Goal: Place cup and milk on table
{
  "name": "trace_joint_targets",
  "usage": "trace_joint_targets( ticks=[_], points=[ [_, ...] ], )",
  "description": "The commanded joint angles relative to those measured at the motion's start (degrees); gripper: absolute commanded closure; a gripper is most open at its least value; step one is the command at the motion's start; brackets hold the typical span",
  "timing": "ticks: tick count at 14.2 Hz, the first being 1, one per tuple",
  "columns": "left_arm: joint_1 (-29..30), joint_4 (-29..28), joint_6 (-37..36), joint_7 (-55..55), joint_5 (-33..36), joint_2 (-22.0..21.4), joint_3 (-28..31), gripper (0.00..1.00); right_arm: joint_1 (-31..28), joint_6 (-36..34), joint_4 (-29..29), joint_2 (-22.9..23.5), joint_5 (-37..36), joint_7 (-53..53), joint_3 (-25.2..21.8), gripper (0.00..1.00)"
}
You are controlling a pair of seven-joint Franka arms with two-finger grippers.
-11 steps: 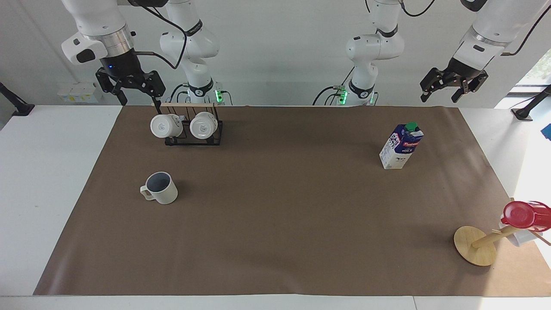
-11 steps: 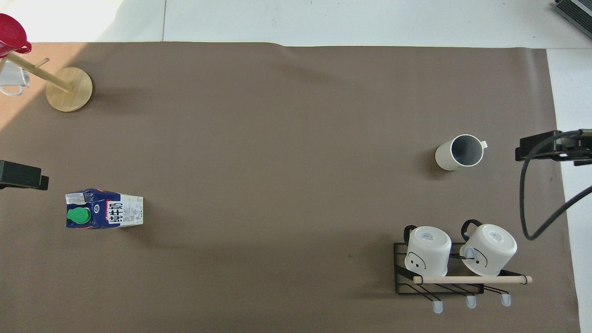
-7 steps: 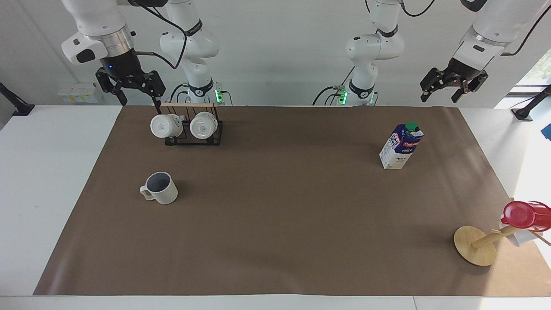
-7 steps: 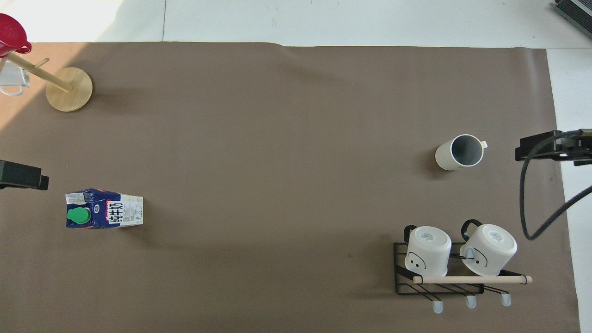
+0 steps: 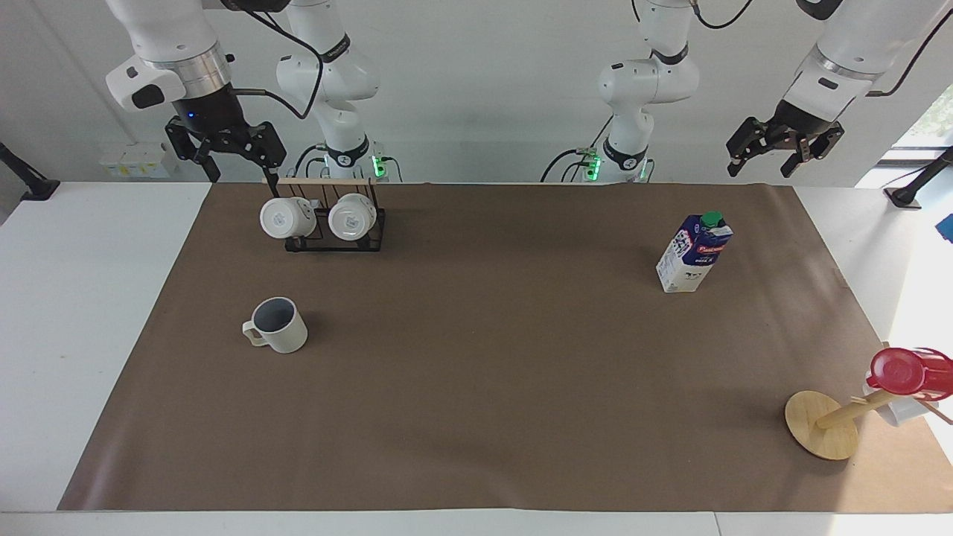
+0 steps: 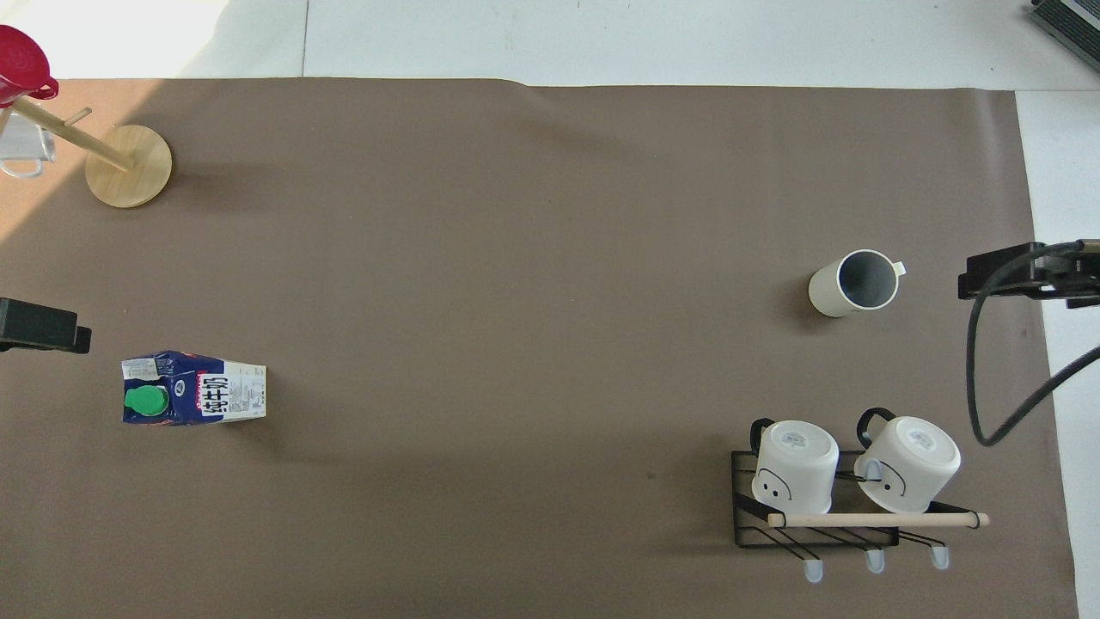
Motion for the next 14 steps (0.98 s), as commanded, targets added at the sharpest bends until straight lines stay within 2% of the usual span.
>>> trace_joint_targets(
  ticks=[1,14],
  points=[
    [0.5,0.5,-1.3,-0.4,-0.2,-0.3,-0.5,0.00,-0.7,-1.4,1.1,0.3,1.2,-1.1,0.1,0.00],
    [0.7,-1.2,-1.0,0.3,-0.2,-1.5,-0.5,0.00,-0.8,-0.8,1.6,0.8,1.0,-1.4,-0.1,0.00]
  ],
)
